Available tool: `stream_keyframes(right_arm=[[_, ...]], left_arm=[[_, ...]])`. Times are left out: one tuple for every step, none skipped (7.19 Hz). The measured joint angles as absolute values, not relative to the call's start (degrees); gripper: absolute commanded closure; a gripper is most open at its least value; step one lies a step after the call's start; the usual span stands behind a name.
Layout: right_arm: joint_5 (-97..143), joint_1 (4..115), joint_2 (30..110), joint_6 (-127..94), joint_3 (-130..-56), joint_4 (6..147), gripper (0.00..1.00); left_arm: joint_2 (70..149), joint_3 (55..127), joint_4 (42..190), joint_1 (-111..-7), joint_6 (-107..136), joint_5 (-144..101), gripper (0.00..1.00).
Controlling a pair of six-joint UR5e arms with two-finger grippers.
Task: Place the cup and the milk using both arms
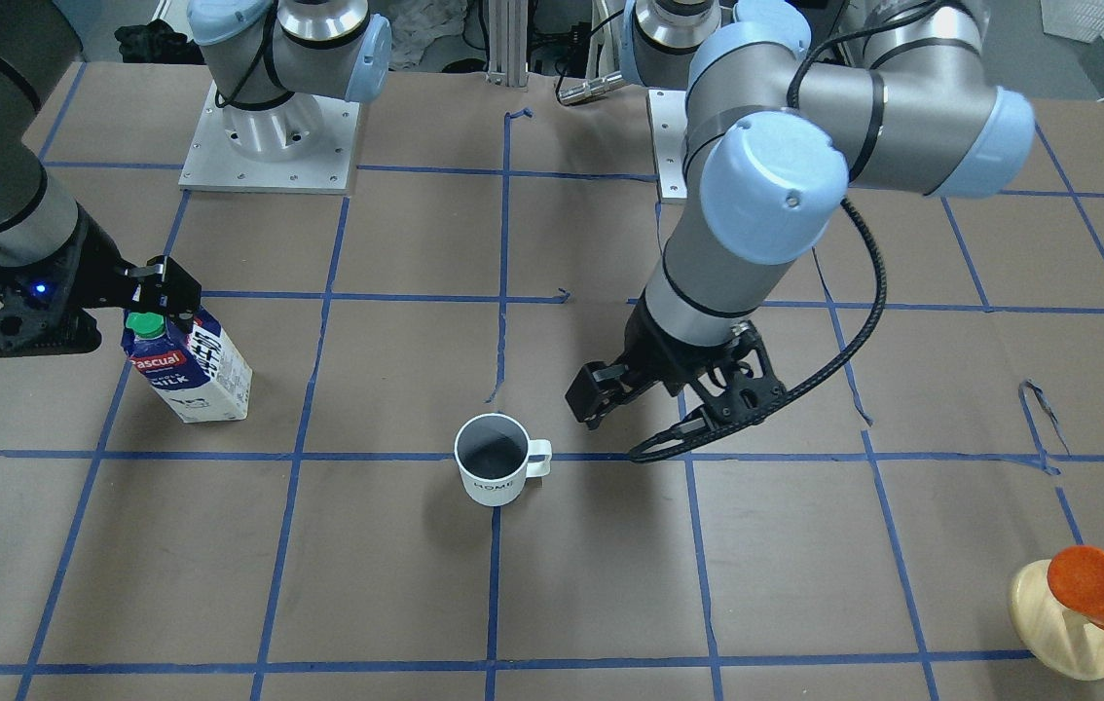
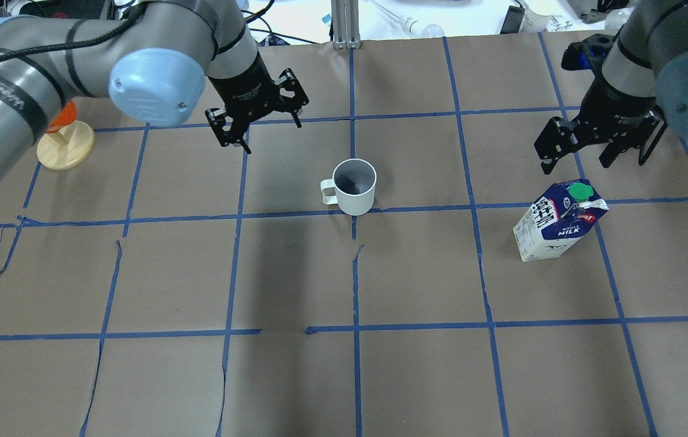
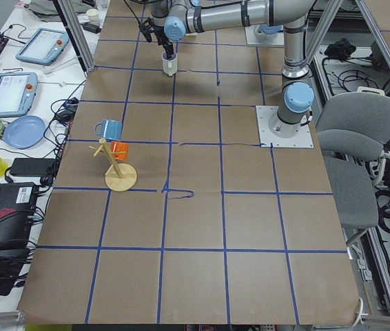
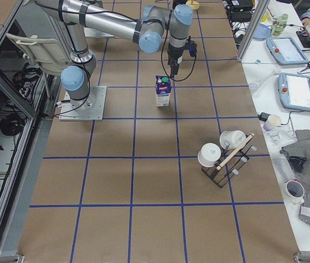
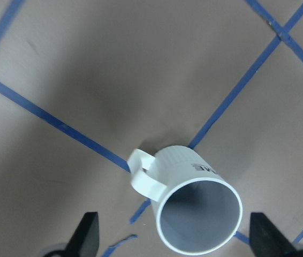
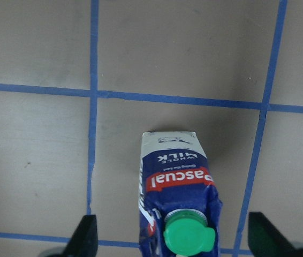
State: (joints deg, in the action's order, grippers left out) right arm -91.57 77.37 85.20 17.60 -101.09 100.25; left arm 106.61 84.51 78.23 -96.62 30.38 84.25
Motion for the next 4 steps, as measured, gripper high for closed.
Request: stream_keyframes(right_arm=[[-92.89,76.66,85.30,18.97,-103.81,101.64,0.14],[-93.81,76.48,85.28,19.88,-105.37,102.14,0.35],[-94.30,76.47,85.15,20.21,-106.11,102.20,0.50],[-94.48,76.47,85.06,20.22,-106.44,102.12,0.58]], left_arm=[[104.59,84.05,80.64,-94.19,24.91,86.20,0.00],[102.65,83.98,82.79,-92.00,21.01,88.28,0.00],[100.95,83.98,84.27,-90.37,19.05,89.96,0.00],[99.47,84.09,84.87,-89.41,18.21,90.81,0.00]])
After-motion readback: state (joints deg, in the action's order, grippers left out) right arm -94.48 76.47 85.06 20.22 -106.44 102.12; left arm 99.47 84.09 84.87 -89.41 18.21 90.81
